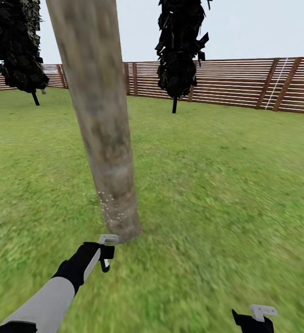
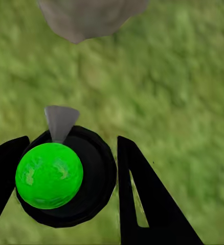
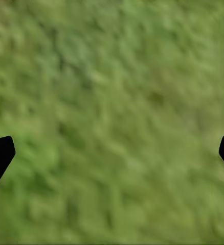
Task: In the garden, pick up the pesticide atomizer on the floor and spray pesticide onto both trees until each tree trunk is fully covered.
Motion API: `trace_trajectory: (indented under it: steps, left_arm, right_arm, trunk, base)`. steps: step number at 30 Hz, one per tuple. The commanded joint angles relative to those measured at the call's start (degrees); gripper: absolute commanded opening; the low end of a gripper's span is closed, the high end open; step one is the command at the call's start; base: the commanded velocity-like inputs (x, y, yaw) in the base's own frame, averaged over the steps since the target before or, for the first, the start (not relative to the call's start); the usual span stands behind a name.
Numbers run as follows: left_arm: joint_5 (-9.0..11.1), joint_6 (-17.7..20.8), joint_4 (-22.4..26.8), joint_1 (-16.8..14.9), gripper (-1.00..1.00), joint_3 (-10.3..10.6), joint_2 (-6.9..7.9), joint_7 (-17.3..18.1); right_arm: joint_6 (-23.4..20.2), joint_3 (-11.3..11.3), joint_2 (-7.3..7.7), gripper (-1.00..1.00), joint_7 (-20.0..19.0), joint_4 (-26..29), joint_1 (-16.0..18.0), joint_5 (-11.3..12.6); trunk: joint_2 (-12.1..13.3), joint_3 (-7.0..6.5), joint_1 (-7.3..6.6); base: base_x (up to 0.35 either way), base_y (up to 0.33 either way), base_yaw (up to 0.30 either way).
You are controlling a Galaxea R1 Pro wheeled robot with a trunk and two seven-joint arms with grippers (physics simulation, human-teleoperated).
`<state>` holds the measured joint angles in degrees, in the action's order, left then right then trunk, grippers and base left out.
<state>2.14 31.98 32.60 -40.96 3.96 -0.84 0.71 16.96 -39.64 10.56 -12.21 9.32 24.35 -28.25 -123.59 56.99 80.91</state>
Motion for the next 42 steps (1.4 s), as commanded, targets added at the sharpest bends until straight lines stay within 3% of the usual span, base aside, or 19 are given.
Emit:
trace_trajectory:
  steps: [1,7,13,25,42]
  left_arm:
    - [0.0,0.0,0.0,0.0,-1.0,0.0,-0.02,0.0]
    - [-0.2,-0.1,0.0,0.0,-1.0,-0.1,0.17,-0.2]
    - [-0.1,0.0,0.0,0.0,-1.0,-0.1,0.1,-2.9]
    - [-0.2,0.0,0.0,0.0,-1.0,0.0,-0.04,-3.0]
    - [-0.4,0.0,0.0,0.0,-1.0,0.0,0.05,-3.1]
  right_arm:
    - [0.0,0.0,-0.01,1.0,0.0,0.0,0.0,0.0]
    - [0.0,0.0,-0.1,1.0,0.1,0.0,0.0,0.0]
    - [0.0,0.0,-0.1,1.0,0.1,0.0,0.0,0.0]
    - [0.0,0.0,-0.01,1.0,0.1,0.0,0.0,0.0]
    - [0.0,0.0,-0.1,1.0,0.1,0.0,0.0,0.0]
  trunk:
    - [0.0,0.0,0.0]
    - [0.0,0.0,0.0]
    - [0.0,0.0,0.0]
    - [0.0,0.0,0.0]
    - [0.0,0.0,0.0]
  base:
    - [0.0,-0.269,0.0]
    - [0.079,-0.269,0.018]
    - [0.117,-0.27,0.239]
    - [0.003,-0.274,0.128]
    - [0.002,-0.274,0.236]
